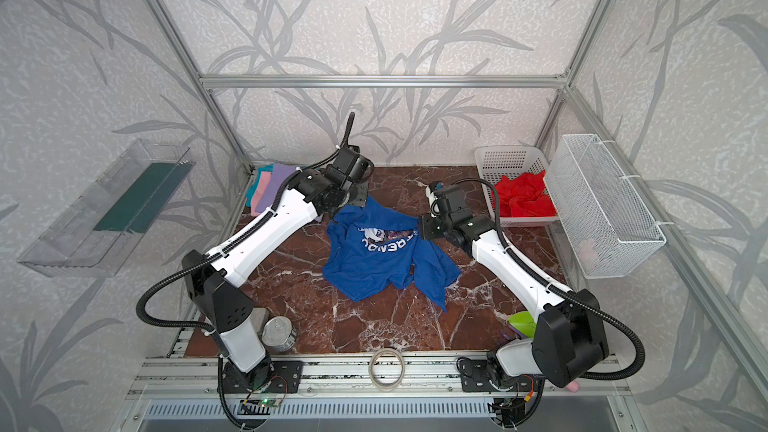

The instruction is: Fold and stack the t-shirts

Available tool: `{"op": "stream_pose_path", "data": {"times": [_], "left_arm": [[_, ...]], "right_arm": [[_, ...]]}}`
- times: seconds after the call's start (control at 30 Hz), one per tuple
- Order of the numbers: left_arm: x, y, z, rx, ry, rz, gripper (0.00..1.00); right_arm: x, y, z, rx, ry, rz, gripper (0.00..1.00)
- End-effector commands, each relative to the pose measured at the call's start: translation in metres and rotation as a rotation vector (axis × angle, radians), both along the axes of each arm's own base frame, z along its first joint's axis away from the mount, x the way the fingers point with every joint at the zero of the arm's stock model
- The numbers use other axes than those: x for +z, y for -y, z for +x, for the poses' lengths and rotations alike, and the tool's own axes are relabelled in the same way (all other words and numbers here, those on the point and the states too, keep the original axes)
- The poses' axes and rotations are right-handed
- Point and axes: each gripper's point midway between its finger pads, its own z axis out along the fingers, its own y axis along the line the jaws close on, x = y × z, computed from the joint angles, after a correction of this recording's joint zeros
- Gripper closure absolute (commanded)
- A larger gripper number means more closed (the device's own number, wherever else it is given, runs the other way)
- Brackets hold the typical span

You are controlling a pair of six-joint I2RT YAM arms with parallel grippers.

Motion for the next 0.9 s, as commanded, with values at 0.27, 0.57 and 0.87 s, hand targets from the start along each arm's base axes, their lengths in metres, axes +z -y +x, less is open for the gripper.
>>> {"op": "stream_pose_path", "data": {"times": [0.27, 0.57, 0.87], "left_arm": [[0.042, -0.046, -0.013, 0.060, 0.063, 0.019, 1.00], [0.044, -0.050, -0.012, 0.063, 0.063, 0.017, 1.00], [0.047, -0.058, -0.012, 0.072, 0.066, 0.024, 1.00]], "right_arm": [[-0.082, 0.007, -0.029, 0.112, -0.112, -0.486, 0.41], [-0.104, 0.016, -0.008, 0.006, -0.136, -0.422, 0.57], [-0.098, 0.010, -0.005, 0.016, -0.195, -0.289, 0.93]]}}
